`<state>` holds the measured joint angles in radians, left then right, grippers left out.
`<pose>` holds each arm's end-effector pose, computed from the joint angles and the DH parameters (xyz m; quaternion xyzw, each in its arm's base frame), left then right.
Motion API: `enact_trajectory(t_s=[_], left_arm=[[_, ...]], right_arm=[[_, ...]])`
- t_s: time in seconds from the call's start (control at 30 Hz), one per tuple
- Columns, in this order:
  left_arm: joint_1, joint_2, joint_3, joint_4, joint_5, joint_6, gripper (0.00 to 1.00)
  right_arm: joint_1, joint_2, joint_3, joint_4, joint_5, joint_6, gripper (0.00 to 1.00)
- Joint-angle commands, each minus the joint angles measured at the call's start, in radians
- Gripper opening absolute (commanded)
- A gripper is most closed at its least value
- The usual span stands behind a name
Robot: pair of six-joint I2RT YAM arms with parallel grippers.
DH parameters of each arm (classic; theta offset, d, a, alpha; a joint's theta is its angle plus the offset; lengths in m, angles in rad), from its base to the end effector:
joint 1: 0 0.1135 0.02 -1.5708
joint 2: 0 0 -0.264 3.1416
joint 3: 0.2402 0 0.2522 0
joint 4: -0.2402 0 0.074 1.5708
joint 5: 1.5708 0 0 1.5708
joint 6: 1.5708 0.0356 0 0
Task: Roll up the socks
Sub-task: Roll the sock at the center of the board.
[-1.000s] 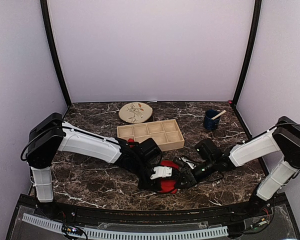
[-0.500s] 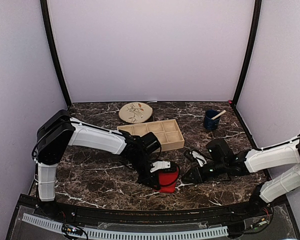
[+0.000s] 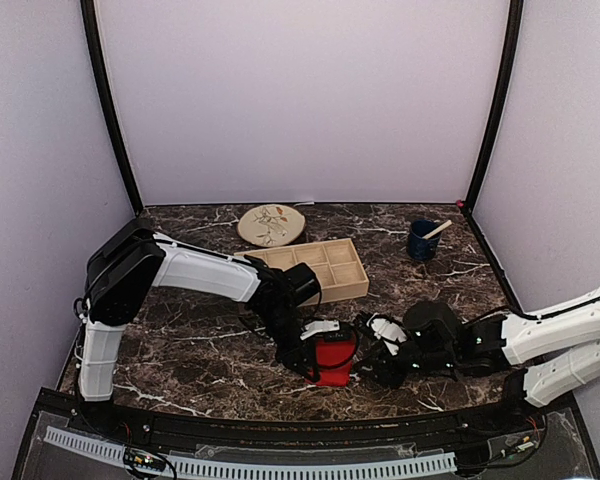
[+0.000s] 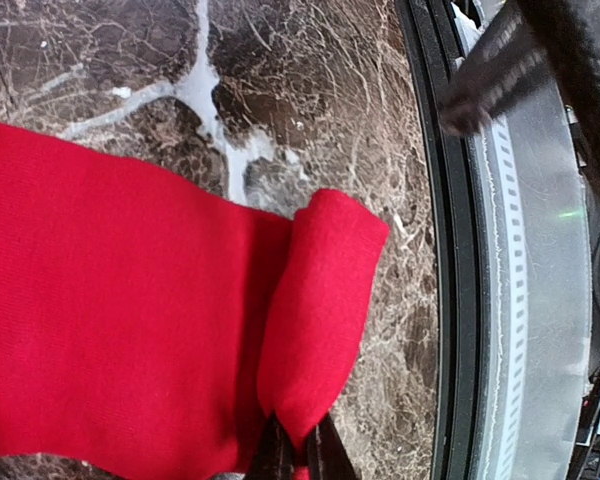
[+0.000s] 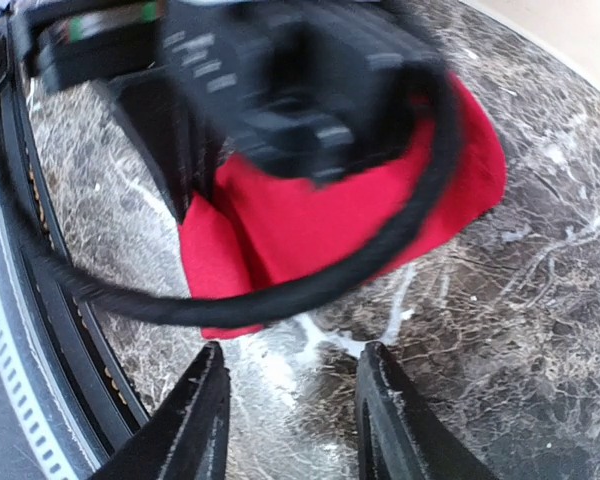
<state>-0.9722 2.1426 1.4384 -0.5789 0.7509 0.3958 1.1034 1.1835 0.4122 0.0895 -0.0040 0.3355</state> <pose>0.2148 -0.3580 0.1267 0.6226 0.6804 -0.3858 0.0247 0.1003 0.1990 0.1611 -0.3390 0.8368 0.2847 0.3222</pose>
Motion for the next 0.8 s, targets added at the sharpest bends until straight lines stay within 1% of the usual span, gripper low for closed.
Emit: enact_trajectory(t_s=[0.0, 0.23, 0.33, 0.77], left_arm=[[0.009, 0.023, 0.009, -0.081, 0.033, -0.002, 0.0], [0.02, 0.044, 0.022, -0.097, 0.059, 0.001, 0.0], [0.021, 0.048, 0.025, -0.099, 0.063, 0.002, 0.0], [0.026, 0.057, 0.027, -0.107, 0.07, 0.003, 0.0]], right_arm=[[0.069, 0.019, 0.025, 0.011, 0.117, -0.067, 0.42], [0.145, 0.111, 0.078, 0.02, 0.145, -0.123, 0.46], [0.173, 0.151, 0.103, 0.022, 0.155, -0.141, 0.46], [0.2, 0.247, 0.161, 0.014, 0.13, -0.201, 0.45]])
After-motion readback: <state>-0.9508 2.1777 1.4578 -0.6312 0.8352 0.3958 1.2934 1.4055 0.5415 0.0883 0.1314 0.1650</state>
